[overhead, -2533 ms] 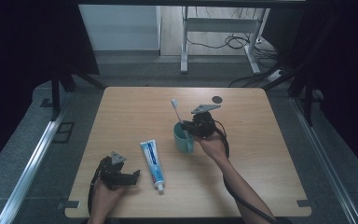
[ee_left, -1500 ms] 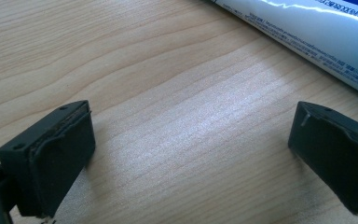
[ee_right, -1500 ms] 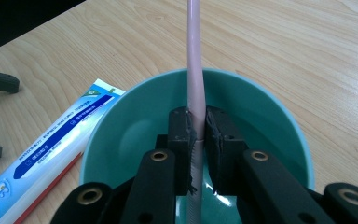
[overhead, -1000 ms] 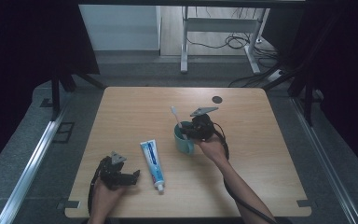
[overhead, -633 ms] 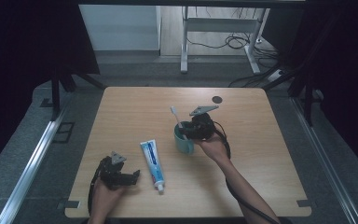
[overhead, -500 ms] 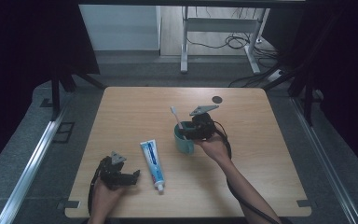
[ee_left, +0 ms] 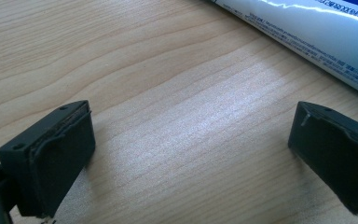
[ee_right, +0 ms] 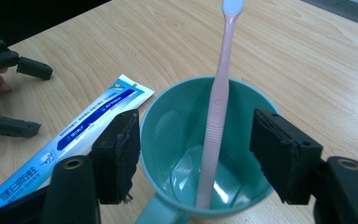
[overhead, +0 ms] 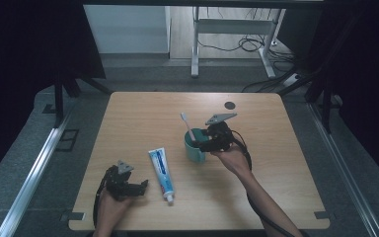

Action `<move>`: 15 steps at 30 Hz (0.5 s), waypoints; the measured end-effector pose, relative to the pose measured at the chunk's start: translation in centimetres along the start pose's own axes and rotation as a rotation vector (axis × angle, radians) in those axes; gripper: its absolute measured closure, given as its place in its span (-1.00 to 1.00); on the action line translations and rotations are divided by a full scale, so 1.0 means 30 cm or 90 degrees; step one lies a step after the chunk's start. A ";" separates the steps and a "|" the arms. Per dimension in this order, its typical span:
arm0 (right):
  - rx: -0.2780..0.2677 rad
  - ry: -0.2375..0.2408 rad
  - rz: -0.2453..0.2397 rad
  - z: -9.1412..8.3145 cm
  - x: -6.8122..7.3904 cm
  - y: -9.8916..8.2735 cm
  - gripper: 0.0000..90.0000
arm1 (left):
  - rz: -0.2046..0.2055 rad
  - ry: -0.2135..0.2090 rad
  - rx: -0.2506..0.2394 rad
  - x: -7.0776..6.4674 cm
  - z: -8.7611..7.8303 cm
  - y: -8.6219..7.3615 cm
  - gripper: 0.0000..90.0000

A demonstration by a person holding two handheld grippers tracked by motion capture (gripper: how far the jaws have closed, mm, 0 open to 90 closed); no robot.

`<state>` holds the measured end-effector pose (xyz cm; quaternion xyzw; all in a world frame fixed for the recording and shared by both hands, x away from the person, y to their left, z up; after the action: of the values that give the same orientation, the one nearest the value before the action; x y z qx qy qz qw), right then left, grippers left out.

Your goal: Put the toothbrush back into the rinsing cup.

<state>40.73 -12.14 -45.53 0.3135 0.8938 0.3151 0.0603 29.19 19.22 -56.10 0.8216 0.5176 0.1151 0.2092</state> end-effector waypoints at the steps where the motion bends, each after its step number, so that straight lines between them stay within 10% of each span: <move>1: -0.002 0.000 0.000 -0.005 0.000 -0.003 -0.33 | 0.000 0.000 0.000 0.000 0.000 0.000 -0.99; 15: -0.018 -0.018 -0.009 -0.057 0.003 -0.046 -0.57 | 0.000 0.000 0.000 0.000 0.000 0.000 -0.99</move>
<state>39.41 -13.84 -44.99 0.3108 0.8904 0.3229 0.0794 29.19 19.22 -56.10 0.8217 0.5175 0.1154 0.2091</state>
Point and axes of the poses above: each handheld gripper's, and its own axes: z roughly forward along the jaws, y roughly out of its top, x roughly to its left, the point moved 2 cm from there along z, roughly forward along the jaws, and after that the axes turned 14 degrees about x, right-handed, at the moved point
